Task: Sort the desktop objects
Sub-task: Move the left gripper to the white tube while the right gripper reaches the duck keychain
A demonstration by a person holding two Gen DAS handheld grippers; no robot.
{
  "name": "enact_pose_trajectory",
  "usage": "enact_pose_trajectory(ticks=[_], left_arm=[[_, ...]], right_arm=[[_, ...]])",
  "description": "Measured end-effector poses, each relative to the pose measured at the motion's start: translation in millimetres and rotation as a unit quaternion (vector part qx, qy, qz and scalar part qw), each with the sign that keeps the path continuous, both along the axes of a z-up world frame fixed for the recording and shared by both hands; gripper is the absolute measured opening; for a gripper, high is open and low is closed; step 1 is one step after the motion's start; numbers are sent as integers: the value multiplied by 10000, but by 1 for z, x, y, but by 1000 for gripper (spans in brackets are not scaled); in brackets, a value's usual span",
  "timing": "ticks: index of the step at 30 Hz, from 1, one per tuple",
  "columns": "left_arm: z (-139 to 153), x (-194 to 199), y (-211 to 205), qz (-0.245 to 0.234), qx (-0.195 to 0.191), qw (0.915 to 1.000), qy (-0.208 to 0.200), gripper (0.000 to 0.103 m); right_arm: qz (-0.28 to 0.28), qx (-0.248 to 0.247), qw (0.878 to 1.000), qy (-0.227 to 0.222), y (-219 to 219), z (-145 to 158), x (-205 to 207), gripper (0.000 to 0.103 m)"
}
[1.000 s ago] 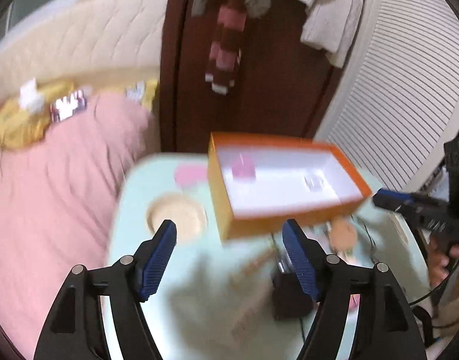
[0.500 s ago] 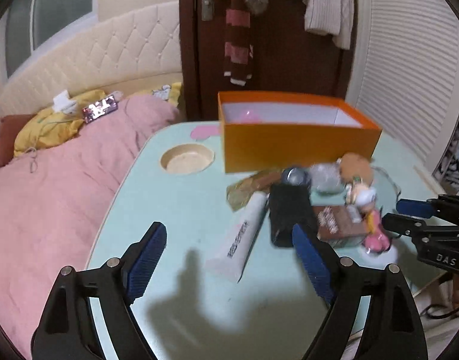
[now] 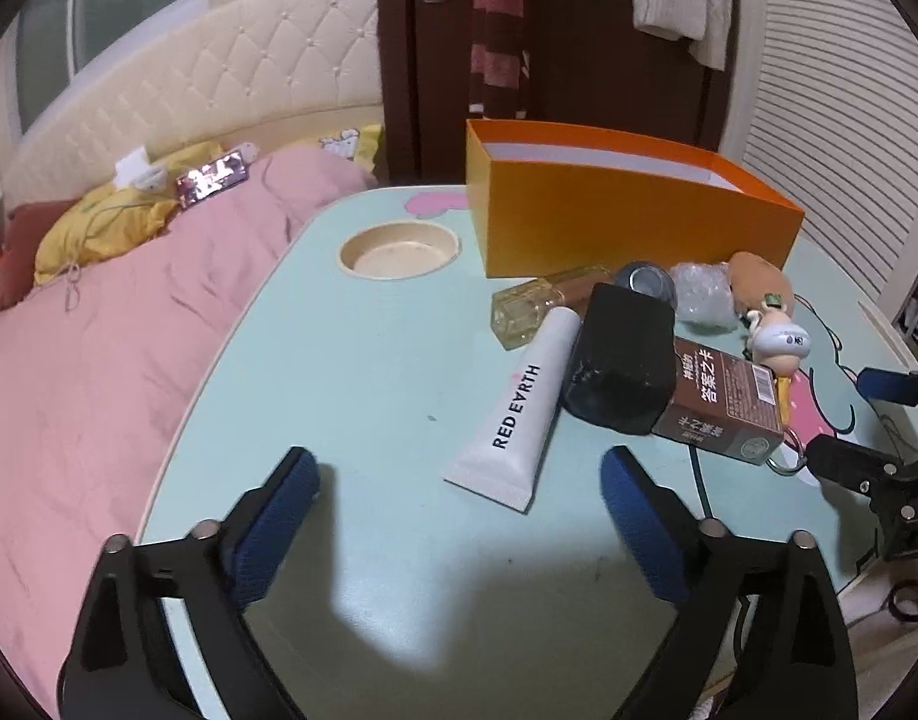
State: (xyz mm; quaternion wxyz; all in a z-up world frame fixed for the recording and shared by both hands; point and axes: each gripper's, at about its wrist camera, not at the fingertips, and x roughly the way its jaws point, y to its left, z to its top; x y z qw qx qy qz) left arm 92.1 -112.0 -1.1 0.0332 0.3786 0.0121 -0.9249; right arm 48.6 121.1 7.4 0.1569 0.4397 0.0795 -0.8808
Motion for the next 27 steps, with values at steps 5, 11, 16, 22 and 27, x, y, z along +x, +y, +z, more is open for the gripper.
enact_pose_trajectory(ticks=[5, 11, 16, 22, 27], left_arm=[[-2, 1, -1, -31, 6, 10000, 57, 102], [-4, 2, -1, -62, 11, 9999, 90, 102], [-5, 3, 0, -69, 12, 9999, 109, 102], [-5, 5, 0, -95, 19, 9999, 129, 102], [-4, 5, 1, -103, 22, 9999, 137, 102]], right_arm=[[4, -5, 10000, 20, -2, -1, -1, 103], [-6, 24, 10000, -26, -2, 0, -2, 103], [-2, 35, 10000, -56, -2, 0, -4, 103], [-25, 27, 10000, -48, -2, 1, -4, 103], [119, -231, 9996, 121, 0, 9, 3, 102]])
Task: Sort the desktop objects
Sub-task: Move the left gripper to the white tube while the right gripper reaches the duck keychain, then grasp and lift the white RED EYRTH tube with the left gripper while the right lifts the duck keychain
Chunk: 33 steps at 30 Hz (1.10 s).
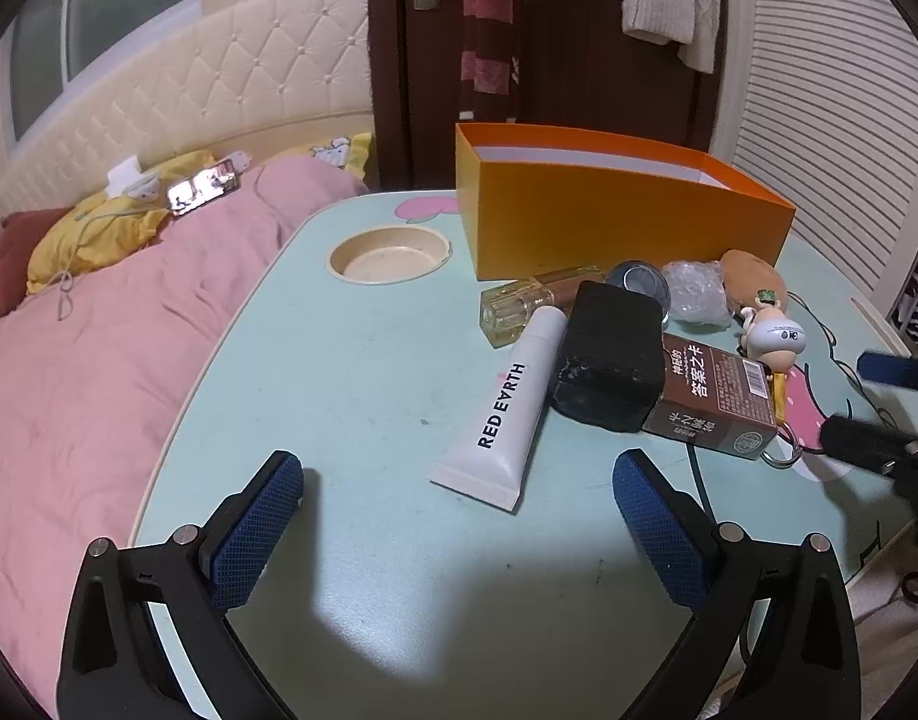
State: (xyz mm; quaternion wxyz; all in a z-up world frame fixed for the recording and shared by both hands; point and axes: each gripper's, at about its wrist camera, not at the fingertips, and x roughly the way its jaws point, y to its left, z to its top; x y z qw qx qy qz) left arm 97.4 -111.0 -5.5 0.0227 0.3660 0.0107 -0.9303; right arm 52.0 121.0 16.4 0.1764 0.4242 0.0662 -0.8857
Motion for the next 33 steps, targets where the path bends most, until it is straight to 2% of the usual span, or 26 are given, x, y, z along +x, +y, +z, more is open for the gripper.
enact_pose_trajectory(ticks=[2, 5, 7, 9, 12, 15, 18, 19, 23, 25, 30, 33], left_arm=[[0, 0, 0, 0, -1, 10000, 3, 102], [0, 0, 0, -4, -1, 10000, 8, 102], [0, 0, 0, -10, -1, 10000, 10, 102], [0, 0, 0, -16, 0, 10000, 12, 102], [0, 0, 0, -15, 3, 10000, 15, 102], [0, -1, 0, -21, 2, 10000, 16, 102], [0, -1, 0, -51, 5, 10000, 13, 102], [1, -1, 0, -58, 5, 10000, 9, 102], [5, -1, -1, -238, 34, 9997, -47, 99], [13, 0, -5, -299, -3, 9996, 15, 80], [24, -14, -18, -355, -352, 9987, -103, 72], [27, -27, -20, -667, -359, 9968, -262, 71]], right_arm=[[98, -135, 9997, 184, 0, 8, 4, 102], [201, -341, 9985, 374, -2, 18, 4, 88], [162, -437, 9987, 226, -4, 18, -5, 72], [105, -583, 9982, 0, -7, 15, -18, 63], [21, -697, 9975, -150, -13, 12, -31, 61], [36, -541, 9985, -45, -25, 11, -36, 61], [-51, -243, 9997, -80, -32, 4, -39, 49], [-54, -177, 9998, -68, -32, 2, -38, 40], [-108, -139, 9998, 2, -28, 2, -31, 40], [-159, -141, 9998, 24, -25, 2, -31, 40], [-185, -182, 9997, 46, -20, 1, -31, 40], [-180, -232, 9996, 55, -18, 1, -31, 40]])
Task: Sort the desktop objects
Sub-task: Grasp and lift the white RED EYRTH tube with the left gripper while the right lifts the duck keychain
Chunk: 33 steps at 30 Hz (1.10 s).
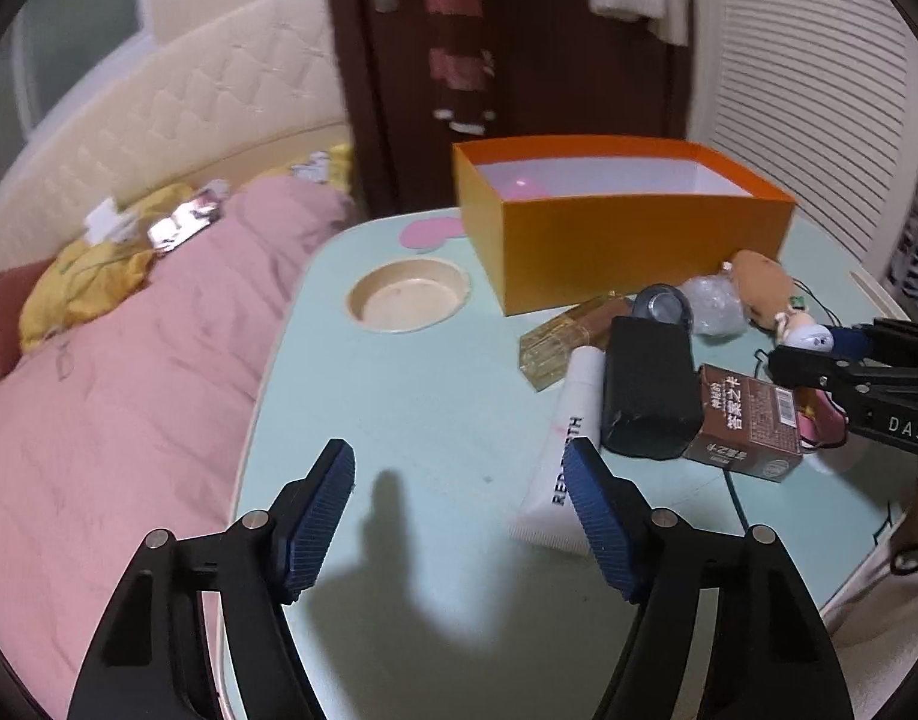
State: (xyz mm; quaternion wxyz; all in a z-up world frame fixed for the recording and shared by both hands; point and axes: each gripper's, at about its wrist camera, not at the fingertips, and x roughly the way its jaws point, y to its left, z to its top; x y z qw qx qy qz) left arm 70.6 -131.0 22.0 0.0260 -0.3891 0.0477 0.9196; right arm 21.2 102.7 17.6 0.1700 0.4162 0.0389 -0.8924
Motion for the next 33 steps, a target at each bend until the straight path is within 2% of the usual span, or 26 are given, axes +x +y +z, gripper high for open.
enact_pose_trajectory(ticks=[2, 5, 7, 11, 13, 14, 15, 23, 29, 33], left_arm=[[3, -7, 2, -257, 66, 9996, -77, 68], [2, -19, 12, -532, -112, 9983, -207, 54], [-1, -26, 19, -664, -164, 9971, -336, 36], [-6, -33, 35, -858, -288, 9949, -448, 35], [-5, -34, 37, -890, -181, 9948, -454, 34], [-5, -34, 38, -894, -122, 9949, -455, 31], [-5, -34, 39, -889, -74, 9950, -446, 18], [-3, -26, 39, -738, 176, 9964, -368, 18], [15, -16, 24, -518, 471, 9974, -143, 18], [36, -14, 17, -487, 609, 9969, 82, 18]], right_arm=[[5, -60, 10000, -2, 1, 0, -1, 40], [11, -138, 9999, -9, 2, -1, -1, 40], [15, -177, 9998, -10, 3, -1, -1, 40], [28, -246, 9997, -11, 5, -1, -1, 40], [33, -274, 9996, -9, 5, -1, -1, 40], [35, -284, 9996, -6, 6, -1, -1, 40], [39, -291, 9996, 0, 6, -2, -1, 40], [50, -322, 9995, 31, 7, -2, 1, 40], [6, -475, 9989, 33, 14, 3, 3, 40], [139, -406, 9989, 212, 10, 13, 9, 40]])
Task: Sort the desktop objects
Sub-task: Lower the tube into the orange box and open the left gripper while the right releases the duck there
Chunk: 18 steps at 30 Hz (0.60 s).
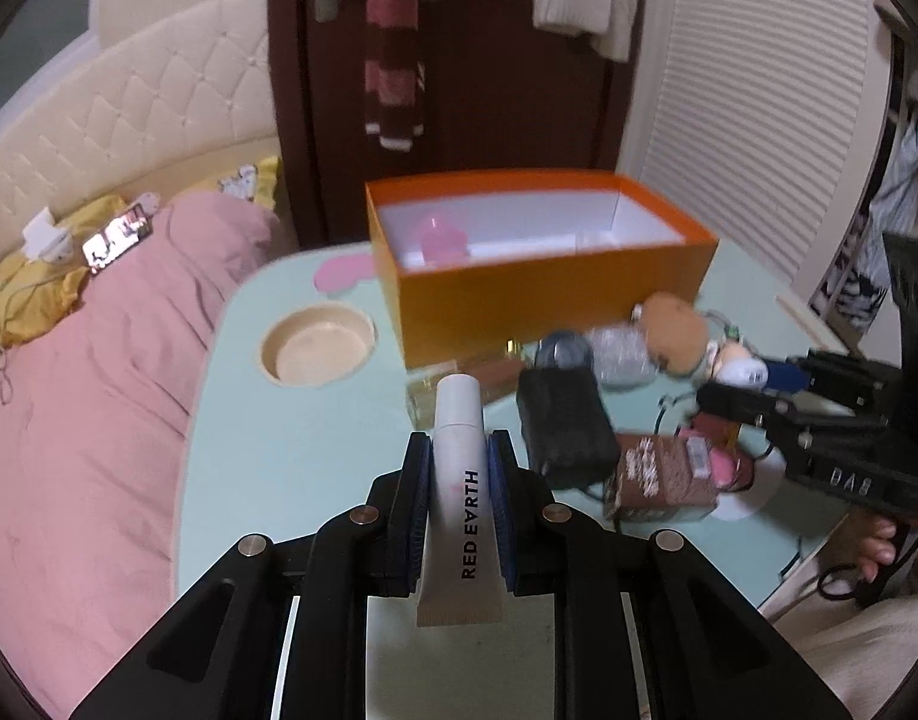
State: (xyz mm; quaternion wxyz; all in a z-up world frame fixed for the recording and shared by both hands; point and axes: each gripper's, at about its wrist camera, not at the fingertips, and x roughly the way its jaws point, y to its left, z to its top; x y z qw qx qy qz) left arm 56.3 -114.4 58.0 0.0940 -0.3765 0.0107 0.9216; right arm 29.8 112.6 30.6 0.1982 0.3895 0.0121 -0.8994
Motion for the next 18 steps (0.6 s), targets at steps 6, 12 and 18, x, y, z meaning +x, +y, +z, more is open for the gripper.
enact_pose_trajectory(ticks=[6, 12, 18], left_arm=[[41, -10, 1, -158, 132, 9981, 574, 18], [71, -40, 9, -326, 188, 9945, 982, 17], [77, -81, 26, -482, 194, 9930, 1062, 17]], right_arm=[[192, -219, 9995, 128, 0, 27, 0, 40], [260, -295, 9980, 501, 0, 59, -11, 40], [126, -458, 9948, 899, -2, 90, -44, 40]])
